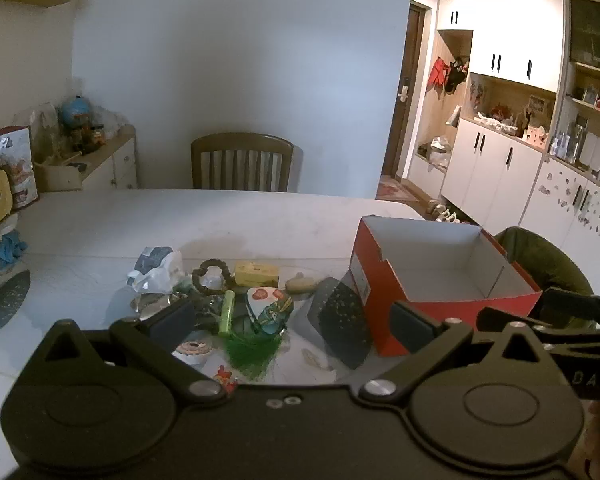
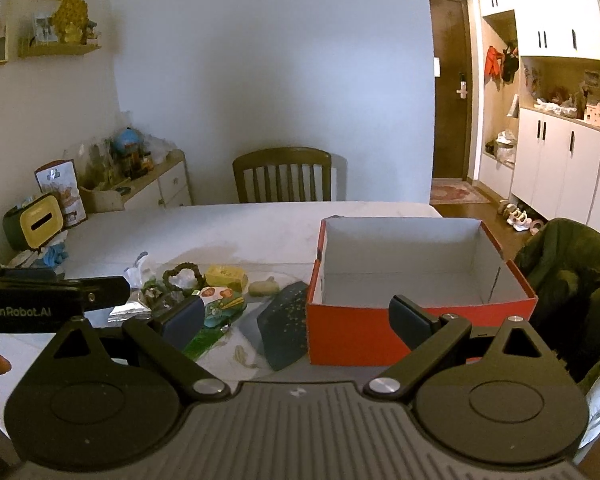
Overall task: Organize objects
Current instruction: 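Move left tool to grey plastic bag while right tool approaches white cartoon pouch, then grasp grey plastic bag with left tool while right tool grasps white cartoon pouch, then carry both held items into red box and open both tools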
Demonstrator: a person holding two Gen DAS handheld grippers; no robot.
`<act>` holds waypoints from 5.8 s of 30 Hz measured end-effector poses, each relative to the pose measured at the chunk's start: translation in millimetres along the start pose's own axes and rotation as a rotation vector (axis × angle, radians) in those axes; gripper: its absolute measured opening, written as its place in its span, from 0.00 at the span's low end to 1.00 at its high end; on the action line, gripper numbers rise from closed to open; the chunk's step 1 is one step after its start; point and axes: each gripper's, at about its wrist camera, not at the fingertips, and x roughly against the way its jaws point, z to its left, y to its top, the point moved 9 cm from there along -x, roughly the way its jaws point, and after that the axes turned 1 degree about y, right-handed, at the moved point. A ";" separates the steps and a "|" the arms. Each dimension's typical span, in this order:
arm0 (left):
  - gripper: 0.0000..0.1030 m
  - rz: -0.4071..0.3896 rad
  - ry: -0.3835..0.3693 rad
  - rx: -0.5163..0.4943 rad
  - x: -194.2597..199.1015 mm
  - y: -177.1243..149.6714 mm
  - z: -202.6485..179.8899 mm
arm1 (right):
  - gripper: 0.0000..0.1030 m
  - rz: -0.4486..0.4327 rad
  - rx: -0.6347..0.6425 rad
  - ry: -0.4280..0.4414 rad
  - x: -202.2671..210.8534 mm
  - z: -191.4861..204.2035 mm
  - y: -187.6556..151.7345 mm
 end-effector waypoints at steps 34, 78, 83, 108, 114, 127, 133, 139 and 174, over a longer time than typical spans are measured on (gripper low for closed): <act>0.98 0.117 0.114 0.038 -165.4 33.0 152.1 | 0.96 0.184 0.050 -0.016 -165.9 76.8 9.9; 0.00 0.172 -0.111 -0.016 -206.8 18.1 160.4 | 0.05 0.384 -0.016 0.011 -270.0 115.7 -30.5; 0.00 0.183 -0.116 -0.008 -208.2 15.4 160.5 | 0.07 0.367 -0.028 0.005 -265.5 112.0 -26.8; 0.54 0.217 0.001 -0.102 -242.1 -2.1 165.2 | 0.70 0.454 -0.020 -0.037 -302.8 113.2 -42.6; 0.34 0.198 -0.025 -0.116 -237.6 -0.7 163.5 | 0.70 0.460 -0.006 -0.040 -305.7 114.3 -44.8; 0.00 0.207 -0.038 0.002 -226.2 1.6 180.2 | 0.43 0.452 -0.020 -0.010 -285.4 114.0 -40.1; 0.24 0.232 -0.005 0.067 -217.6 12.7 187.0 | 0.41 0.426 -0.004 0.019 -275.8 105.9 -37.0; 0.73 0.224 0.103 0.095 -220.3 32.7 191.1 | 0.41 0.421 -0.024 0.075 -270.1 95.0 -36.1; 0.18 0.289 0.208 0.299 -221.9 58.4 201.2 | 0.41 0.333 -0.042 0.258 -202.9 45.2 20.8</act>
